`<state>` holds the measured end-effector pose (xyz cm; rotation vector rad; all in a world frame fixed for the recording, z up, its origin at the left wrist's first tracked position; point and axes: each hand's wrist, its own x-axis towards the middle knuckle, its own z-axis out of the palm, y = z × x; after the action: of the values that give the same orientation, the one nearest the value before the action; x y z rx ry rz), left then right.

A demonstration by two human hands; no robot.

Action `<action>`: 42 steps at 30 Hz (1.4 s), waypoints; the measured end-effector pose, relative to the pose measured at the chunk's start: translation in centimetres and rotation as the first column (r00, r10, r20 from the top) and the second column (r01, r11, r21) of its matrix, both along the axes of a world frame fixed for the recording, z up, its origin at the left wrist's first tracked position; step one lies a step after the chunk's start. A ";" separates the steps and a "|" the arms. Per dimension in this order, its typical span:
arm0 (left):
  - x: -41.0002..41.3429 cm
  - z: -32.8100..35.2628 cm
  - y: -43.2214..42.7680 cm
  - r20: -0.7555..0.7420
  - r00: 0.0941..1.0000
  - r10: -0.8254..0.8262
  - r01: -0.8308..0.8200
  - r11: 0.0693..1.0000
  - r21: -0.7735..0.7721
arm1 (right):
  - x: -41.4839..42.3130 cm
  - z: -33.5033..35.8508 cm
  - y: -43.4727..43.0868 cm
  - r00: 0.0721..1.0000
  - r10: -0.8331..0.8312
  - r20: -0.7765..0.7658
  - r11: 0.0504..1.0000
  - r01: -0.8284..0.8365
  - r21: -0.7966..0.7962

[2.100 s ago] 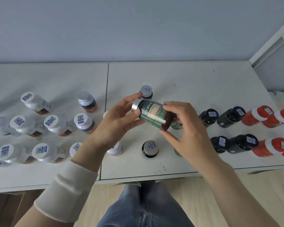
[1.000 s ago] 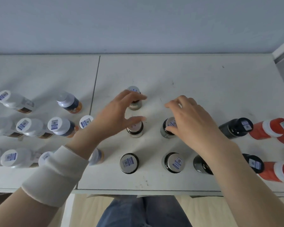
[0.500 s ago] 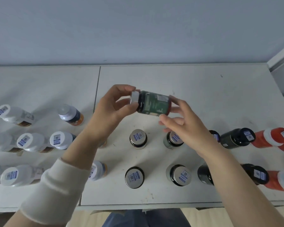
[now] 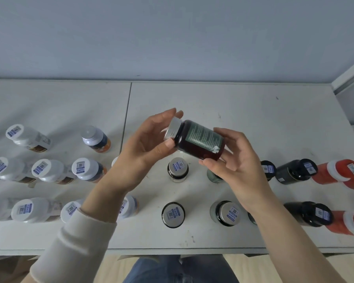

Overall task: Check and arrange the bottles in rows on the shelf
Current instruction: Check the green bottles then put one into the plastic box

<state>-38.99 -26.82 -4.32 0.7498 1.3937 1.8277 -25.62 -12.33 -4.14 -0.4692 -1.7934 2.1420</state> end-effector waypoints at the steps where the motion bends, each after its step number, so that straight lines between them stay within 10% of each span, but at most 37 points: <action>1: 0.1 0.1 -0.1 0.019 1.000 0.001 -0.001 1.000 -0.027 | 0.0 0.1 -0.2 1.000 -0.011 -0.025 1.000 0.011 0.021; 13: -0.3 -0.3 0.4 0.240 0.969 0.062 -0.025 0.988 -0.153 | -0.2 1.4 -2.0 0.985 -0.174 -0.007 0.845 0.152 0.513; 22: -1.2 1.5 -1.0 -0.172 0.982 -0.080 0.077 0.997 -0.027 | 0.5 0.9 -1.3 0.988 0.014 0.153 0.997 -0.002 -0.081; 31: -0.7 1.0 -1.6 -0.213 0.975 -0.065 0.032 0.987 -0.156 | 0.6 -0.3 -1.5 0.989 -0.121 -0.091 0.913 0.146 0.380; 37: 0.2 0.1 -2.3 -0.144 0.988 -0.064 0.058 0.997 -0.043 | 0.6 0.4 -1.3 0.995 -0.045 0.087 0.997 0.050 -0.062; 42: 0.6 -0.5 -2.5 -0.070 0.996 -0.052 0.049 0.998 -0.036 | 0.4 0.1 -1.8 0.994 -0.091 -0.061 0.953 0.105 0.285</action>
<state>-38.42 -29.32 -4.79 0.8318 1.4349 1.7493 -25.20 -14.14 -4.07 -0.4208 -1.9696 1.7721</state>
